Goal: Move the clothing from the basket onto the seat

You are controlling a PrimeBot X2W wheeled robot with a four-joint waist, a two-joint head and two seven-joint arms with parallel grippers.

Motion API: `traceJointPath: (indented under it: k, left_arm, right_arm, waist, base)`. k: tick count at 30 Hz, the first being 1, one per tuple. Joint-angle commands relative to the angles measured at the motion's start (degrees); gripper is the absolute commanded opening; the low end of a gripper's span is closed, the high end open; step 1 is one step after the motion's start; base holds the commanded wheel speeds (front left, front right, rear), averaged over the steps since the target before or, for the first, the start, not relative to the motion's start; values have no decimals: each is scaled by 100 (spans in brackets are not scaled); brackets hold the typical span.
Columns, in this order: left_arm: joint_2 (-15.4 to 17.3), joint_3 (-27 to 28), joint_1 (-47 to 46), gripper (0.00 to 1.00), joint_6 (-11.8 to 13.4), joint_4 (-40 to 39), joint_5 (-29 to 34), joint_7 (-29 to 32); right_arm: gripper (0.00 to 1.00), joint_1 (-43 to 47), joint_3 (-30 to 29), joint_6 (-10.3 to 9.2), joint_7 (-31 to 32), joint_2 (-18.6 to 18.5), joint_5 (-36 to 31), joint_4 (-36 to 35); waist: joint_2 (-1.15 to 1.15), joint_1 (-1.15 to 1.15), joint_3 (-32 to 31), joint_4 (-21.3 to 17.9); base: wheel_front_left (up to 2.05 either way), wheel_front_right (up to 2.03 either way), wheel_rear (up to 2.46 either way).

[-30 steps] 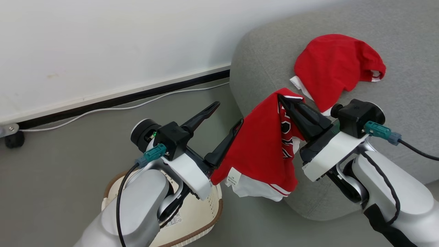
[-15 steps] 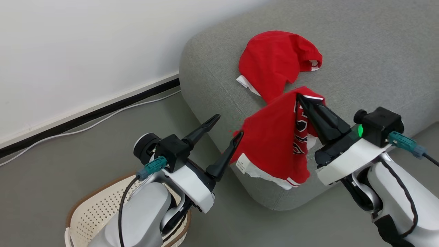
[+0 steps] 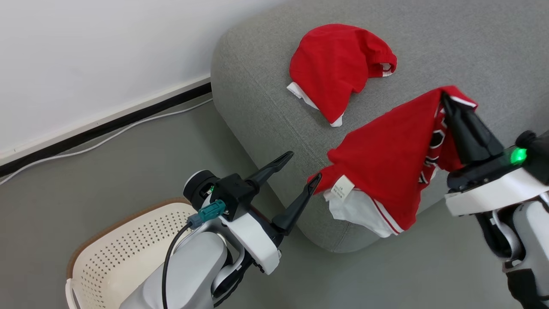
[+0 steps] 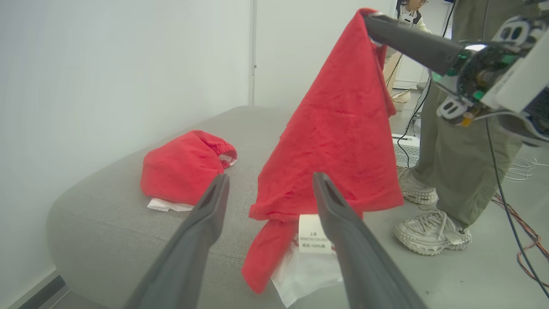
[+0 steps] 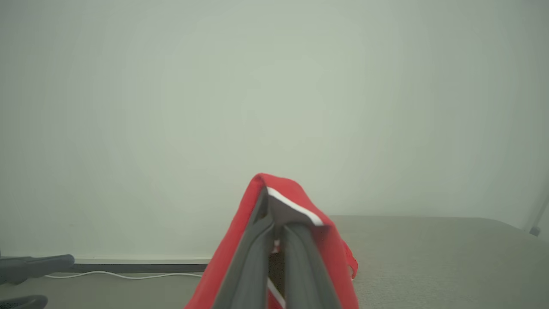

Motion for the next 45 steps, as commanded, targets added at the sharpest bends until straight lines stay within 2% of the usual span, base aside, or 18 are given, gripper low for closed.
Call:
traceJointPath:
  k: [1,6,11,16,18,22,28,32,38,41,45]
  left_arm:
    - [87,146,-289,100,-4,-105,-40,-35]
    - [189,48,-349,100,-4,-48,-11,-35]
    - [328,61,-411,100,-4,-19,76,-35]
    - [381,-118,-655,100,-4,-1,161,-35]
    - [384,-155,-724,100,-4,0,166,-35]
    - [413,-380,-990,100,-4,31,226,-35]
    - [455,-611,-1295,100,-4,92,263,-35]
    - [512,-757,-1397,100,-4,129,308,-35]
    - [533,-864,-1463,100,-4,156,300,-35]
    - [514,-892,-1468,100,-4,163,300,-35]
    - [472,-915,-1460,100,-4,167,303,-35]
  right_arm:
    - [0,-78,-207,17,-76,-19,-100,-216]
    - [0,-436,-871,17,-76,34,-515,-202]
    - [0,-995,-1635,17,-76,225,-513,62]
    - [0,-1534,-2452,17,-76,292,-404,416]
    - [0,-1649,-2631,17,-76,267,-378,488]
    - [0,-2121,-3341,17,-76,205,-329,760]
    - [0,-2967,-3896,17,-76,-163,-646,1203]
    - [0,-3503,-4212,17,-77,-423,-994,1486]
    - [0,-4357,-5031,17,-77,-750,-1793,1820]
    - [0,-4757,-5591,17,-77,-766,-2362,1985]
    - [0,-5254,-6423,17,-77,-609,-3148,2195]
  waist:
    - [0,0,109,-11]
    - [0,0,471,-5]
    - [0,0,944,9]
    - [0,0,1529,296]
    - [0,0,1646,369]
    - [0,0,2079,647]
    - [0,0,2664,1102]
    - [0,0,2936,1308]
    - [0,0,3288,1593]
    - [0,0,3440,1727]
    - [0,0,3608,1898]
  base:
    - [0,0,0]
    - [0,0,0]
    - [0,0,0]
    - [0,0,0]
    - [0,0,0]
    - [0,0,0]
    - [0,0,0]
    - [0,0,0]
    - [0,0,0]
    - [0,0,0]
    - [0,0,0]
